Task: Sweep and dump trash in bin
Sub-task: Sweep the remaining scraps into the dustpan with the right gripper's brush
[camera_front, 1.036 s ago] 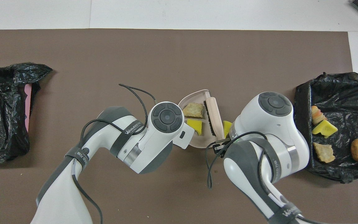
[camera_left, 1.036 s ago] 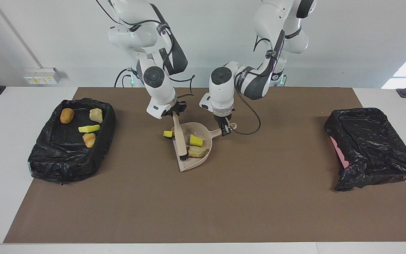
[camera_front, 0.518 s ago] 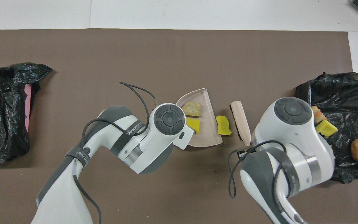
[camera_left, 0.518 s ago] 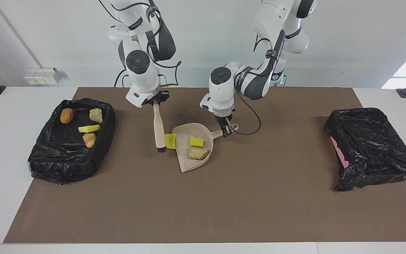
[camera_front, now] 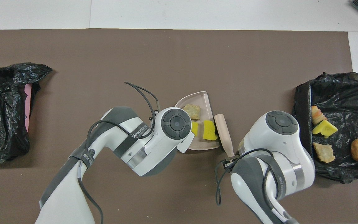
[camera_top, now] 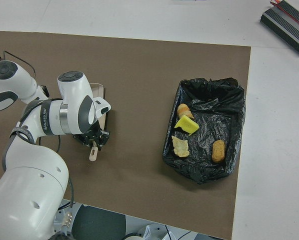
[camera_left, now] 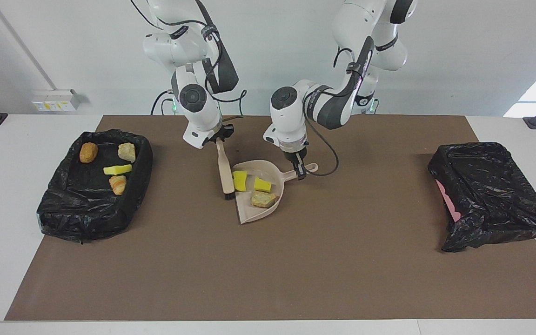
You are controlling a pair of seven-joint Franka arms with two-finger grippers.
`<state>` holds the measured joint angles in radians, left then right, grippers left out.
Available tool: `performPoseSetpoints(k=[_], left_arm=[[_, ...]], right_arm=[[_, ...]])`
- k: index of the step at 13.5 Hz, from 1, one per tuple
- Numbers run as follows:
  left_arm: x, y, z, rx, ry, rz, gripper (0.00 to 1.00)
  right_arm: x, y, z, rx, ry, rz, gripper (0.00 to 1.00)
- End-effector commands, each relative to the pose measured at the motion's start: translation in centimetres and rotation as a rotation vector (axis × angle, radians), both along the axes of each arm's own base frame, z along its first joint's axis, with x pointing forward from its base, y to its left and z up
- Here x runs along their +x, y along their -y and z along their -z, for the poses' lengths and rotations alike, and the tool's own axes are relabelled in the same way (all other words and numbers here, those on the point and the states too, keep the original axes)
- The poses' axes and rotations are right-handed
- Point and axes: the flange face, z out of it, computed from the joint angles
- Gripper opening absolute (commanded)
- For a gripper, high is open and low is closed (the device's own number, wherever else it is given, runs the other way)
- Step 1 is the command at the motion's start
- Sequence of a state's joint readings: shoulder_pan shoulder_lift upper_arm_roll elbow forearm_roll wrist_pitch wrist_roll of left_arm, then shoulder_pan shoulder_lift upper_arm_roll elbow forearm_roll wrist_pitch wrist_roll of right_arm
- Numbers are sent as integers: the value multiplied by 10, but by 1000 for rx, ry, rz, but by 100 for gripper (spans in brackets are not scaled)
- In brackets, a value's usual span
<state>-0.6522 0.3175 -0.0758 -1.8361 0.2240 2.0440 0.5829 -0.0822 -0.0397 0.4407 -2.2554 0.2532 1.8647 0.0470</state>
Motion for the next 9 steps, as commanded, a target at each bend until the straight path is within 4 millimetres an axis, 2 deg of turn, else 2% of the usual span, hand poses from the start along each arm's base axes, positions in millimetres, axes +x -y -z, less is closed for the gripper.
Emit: performPoseSetpoints(k=[1, 4, 6, 8, 9], left_arm=[[-3, -8, 5, 29, 2, -2, 0], [14, -29, 10, 7, 9, -32, 0], [27, -43, 7, -15, 9, -43, 0], [44, -66, -4, -31, 0, -3, 0], [56, -84, -9, -35, -4, 19, 0]], right_arm=[[16, -9, -31, 68, 26, 5, 0], [9, 2, -73, -32, 19, 43, 0], [-7, 4, -107, -105, 46, 90, 0], [-37, -10, -133, -172, 52, 137, 0], [-53, -31, -136, -187, 55, 156, 0]])
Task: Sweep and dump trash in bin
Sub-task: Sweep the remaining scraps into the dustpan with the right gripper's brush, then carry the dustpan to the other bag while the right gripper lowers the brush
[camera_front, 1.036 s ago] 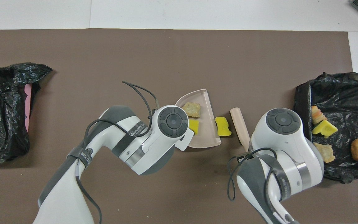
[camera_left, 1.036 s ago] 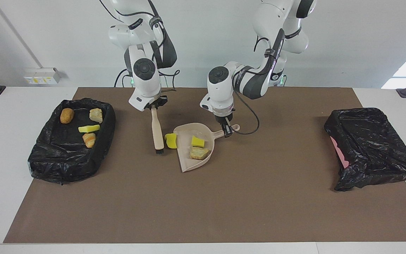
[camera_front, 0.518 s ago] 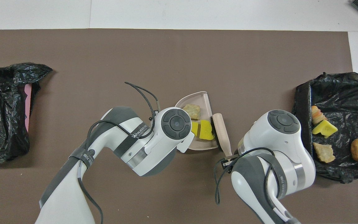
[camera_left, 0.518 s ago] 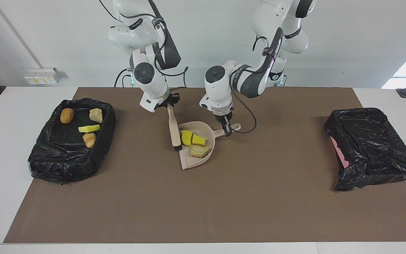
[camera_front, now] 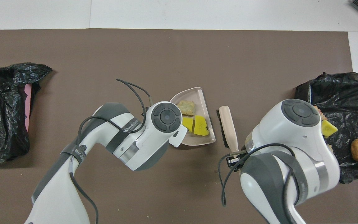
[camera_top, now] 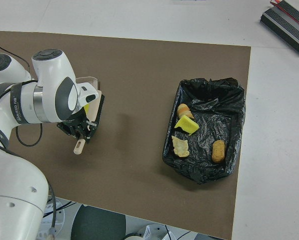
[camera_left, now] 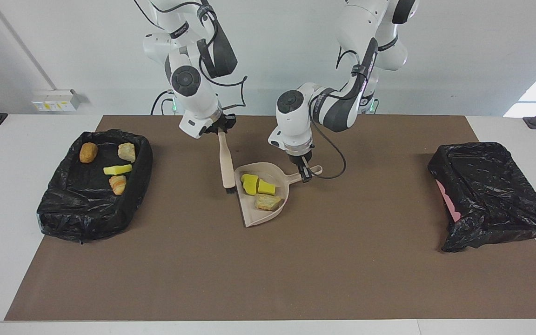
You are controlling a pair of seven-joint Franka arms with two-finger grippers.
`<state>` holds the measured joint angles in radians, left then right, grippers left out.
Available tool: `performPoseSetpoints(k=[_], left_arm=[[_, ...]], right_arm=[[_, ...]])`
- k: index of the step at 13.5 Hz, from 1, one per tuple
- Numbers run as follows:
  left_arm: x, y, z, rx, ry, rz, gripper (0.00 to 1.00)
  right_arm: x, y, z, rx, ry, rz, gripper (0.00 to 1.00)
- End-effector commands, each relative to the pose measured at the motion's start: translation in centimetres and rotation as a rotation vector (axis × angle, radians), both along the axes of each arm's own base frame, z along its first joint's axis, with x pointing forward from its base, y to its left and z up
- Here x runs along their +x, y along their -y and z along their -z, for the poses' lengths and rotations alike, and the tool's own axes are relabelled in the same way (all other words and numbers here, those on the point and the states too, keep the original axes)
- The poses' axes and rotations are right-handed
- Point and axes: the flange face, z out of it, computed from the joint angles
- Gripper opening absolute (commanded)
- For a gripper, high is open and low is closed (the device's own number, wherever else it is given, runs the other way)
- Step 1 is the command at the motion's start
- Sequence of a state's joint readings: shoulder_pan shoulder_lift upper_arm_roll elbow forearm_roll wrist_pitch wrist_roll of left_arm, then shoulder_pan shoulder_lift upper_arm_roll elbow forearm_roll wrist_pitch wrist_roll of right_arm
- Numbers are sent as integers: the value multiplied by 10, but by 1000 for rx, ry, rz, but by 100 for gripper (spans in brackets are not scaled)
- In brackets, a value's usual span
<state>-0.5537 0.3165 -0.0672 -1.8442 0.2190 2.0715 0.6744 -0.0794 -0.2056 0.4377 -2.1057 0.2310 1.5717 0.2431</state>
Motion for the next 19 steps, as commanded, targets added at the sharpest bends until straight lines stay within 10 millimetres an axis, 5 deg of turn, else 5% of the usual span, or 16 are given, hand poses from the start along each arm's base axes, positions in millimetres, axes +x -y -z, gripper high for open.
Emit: performPoseSetpoints(k=[1, 4, 8, 13, 18, 19], left_arm=[[30, -53, -17, -29, -1, 58, 0], [70, -113, -39, -66, -14, 151, 0], [109, -191, -82, -95, -36, 211, 0], [124, -304, -150, -80, -93, 269, 0], [108, -465, -174, -76, -101, 315, 0], [103, -495, -178, -72, -91, 327, 0]], right_arm=[[-51, -47, -16, -91, 37, 38, 0], [-91, -105, 20, -98, 73, 112, 0], [-114, -146, 72, -44, 67, 60, 0], [-141, -135, 130, -56, 111, 60, 0], [-151, -136, 150, -47, 148, 75, 0], [-150, -137, 151, -50, 148, 63, 47]])
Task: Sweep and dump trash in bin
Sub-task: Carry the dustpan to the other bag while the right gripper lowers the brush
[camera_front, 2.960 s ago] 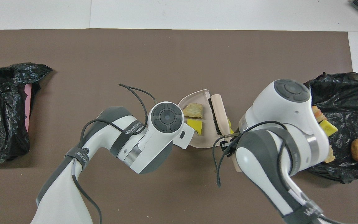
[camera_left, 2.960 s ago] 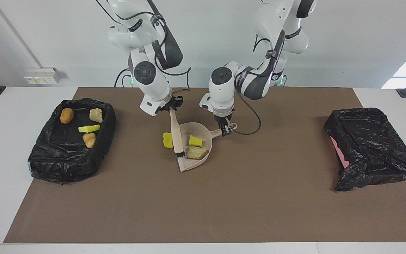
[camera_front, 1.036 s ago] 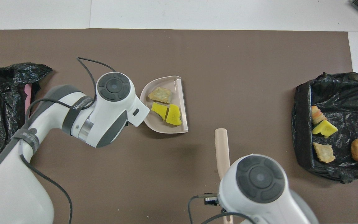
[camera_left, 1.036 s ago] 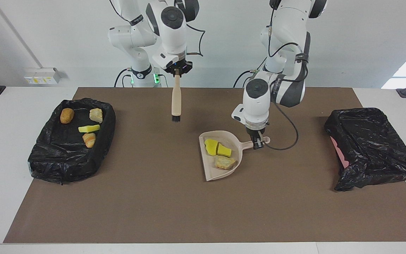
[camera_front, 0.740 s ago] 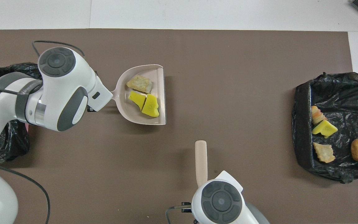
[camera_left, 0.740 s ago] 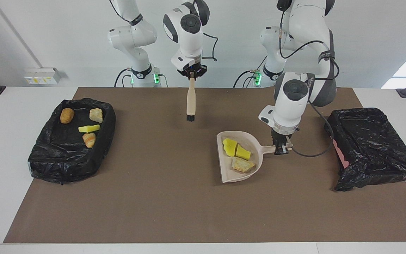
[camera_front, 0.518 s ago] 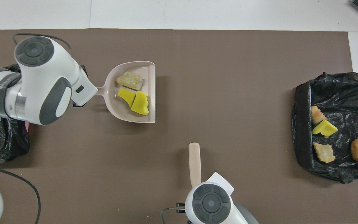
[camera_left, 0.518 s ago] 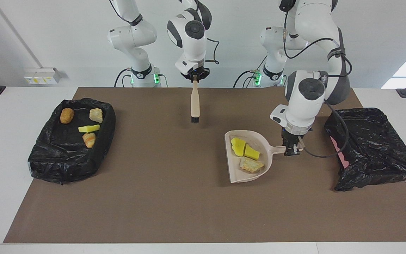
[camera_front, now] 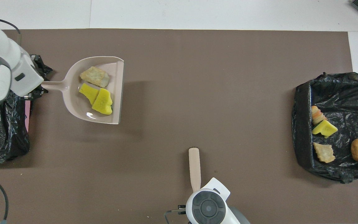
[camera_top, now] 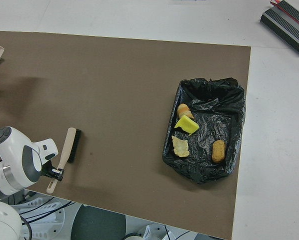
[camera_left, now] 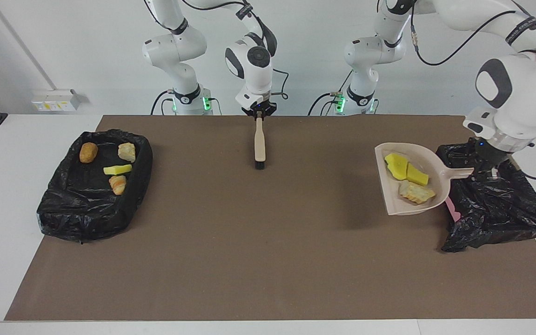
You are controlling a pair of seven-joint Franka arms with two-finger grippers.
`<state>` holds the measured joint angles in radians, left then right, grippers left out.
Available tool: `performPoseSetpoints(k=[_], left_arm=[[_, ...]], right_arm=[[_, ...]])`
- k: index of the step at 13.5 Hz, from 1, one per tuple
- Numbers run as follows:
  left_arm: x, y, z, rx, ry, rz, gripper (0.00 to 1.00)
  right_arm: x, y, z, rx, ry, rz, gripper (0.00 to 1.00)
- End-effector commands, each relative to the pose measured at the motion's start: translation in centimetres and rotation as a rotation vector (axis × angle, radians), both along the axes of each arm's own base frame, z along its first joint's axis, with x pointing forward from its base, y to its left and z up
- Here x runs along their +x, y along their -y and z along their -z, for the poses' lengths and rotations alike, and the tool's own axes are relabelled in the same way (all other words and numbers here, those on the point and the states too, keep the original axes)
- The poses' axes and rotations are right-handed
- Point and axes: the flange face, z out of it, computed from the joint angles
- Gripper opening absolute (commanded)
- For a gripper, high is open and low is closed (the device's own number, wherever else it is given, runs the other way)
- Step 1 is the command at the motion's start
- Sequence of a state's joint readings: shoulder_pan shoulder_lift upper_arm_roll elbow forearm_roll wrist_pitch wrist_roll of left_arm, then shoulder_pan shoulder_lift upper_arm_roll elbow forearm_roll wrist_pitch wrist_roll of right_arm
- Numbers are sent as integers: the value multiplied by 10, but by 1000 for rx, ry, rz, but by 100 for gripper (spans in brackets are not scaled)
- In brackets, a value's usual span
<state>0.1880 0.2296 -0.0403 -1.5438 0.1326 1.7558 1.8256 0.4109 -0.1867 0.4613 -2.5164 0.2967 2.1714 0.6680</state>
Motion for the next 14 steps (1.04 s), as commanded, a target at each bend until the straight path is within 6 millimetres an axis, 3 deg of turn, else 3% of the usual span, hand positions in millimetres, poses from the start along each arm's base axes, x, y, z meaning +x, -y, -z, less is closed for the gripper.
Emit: performPoseSetpoints(k=[1, 4, 5, 7, 10, 11, 14], left_arm=[[-14, -75, -13, -3, 41, 29, 0], [-30, -138, -24, 58, 102, 69, 0], [-33, -150, -28, 140, 87, 89, 0], [-31, -159, -35, 314, 61, 142, 0], [-34, -156, -33, 488, 51, 153, 0], [-42, -153, -29, 556, 54, 127, 0], [-51, -153, -33, 720, 105, 74, 0]], right_arm=[[1, 2, -2, 8, 13, 7, 99], [27, -7, -37, 62, 49, 3, 100], [41, -3, -51, 68, 84, 17, 100], [91, 16, -80, 65, 171, 45, 100], [143, 51, -115, 52, 262, 105, 100], [156, 68, -118, 35, 280, 121, 100], [172, 88, -144, 30, 298, 147, 100]])
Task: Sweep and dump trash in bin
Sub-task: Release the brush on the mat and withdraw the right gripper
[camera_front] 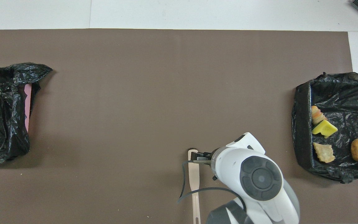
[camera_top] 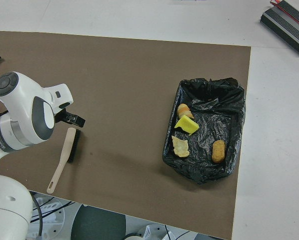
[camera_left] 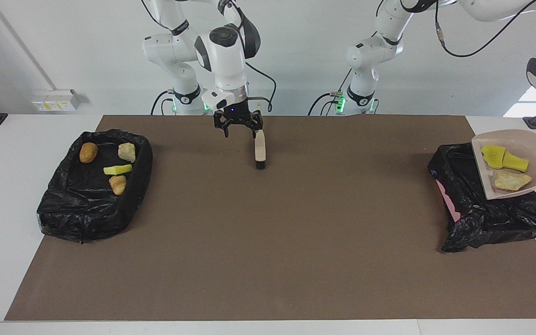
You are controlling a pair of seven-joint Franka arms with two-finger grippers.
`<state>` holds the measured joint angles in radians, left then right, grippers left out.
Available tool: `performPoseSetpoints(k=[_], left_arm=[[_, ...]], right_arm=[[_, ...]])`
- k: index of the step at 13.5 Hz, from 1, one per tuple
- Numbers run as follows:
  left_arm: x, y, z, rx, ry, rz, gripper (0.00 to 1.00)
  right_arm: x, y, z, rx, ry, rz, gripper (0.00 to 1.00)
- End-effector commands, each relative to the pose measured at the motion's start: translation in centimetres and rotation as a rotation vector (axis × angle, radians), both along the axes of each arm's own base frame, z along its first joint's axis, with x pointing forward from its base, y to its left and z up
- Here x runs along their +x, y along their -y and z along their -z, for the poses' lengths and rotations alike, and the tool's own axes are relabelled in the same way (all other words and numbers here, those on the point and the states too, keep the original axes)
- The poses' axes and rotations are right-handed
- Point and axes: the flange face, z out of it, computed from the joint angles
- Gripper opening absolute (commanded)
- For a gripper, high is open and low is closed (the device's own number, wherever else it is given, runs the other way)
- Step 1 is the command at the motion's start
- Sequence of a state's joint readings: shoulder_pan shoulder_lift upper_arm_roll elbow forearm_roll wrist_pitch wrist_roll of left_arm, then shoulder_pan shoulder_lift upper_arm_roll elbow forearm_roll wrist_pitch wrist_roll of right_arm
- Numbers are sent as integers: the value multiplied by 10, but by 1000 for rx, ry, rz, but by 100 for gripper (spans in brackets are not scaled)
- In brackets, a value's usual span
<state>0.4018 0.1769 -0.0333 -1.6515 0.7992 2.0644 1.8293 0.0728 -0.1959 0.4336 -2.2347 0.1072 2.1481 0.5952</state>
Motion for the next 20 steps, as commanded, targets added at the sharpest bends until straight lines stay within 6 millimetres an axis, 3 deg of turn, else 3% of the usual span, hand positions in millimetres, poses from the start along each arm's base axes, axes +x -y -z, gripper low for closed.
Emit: performPoseSetpoints(k=[1, 2, 4, 6, 9, 12, 14, 16, 20], left_arm=[[-13, 10, -11, 109, 43, 17, 0], [-10, 11, -16, 141, 77, 2, 0], [-2, 34, -35, 250, 82, 64, 0], [-15, 37, -45, 272, 74, 47, 0], [-15, 45, -52, 324, 92, 51, 0], [-19, 62, -60, 414, 147, -22, 0], [-29, 68, -51, 422, 135, -2, 0], [-25, 84, -51, 455, 127, 40, 0], [-18, 104, -58, 505, 180, 54, 0]], right_arm=[[15, 14, -30, -28, -13, 11, 100], [19, 19, -40, -32, -23, 9, 100], [27, 32, -54, -35, -23, 5, 100], [40, 48, -77, -21, 13, 7, 100], [54, 77, -104, -23, 25, -42, 100], [70, 158, -127, -18, 15, 15, 100], [77, 198, -154, -52, 52, 42, 100], [76, 229, -178, -86, 25, -27, 100], [86, 273, -200, -116, -28, -44, 100]])
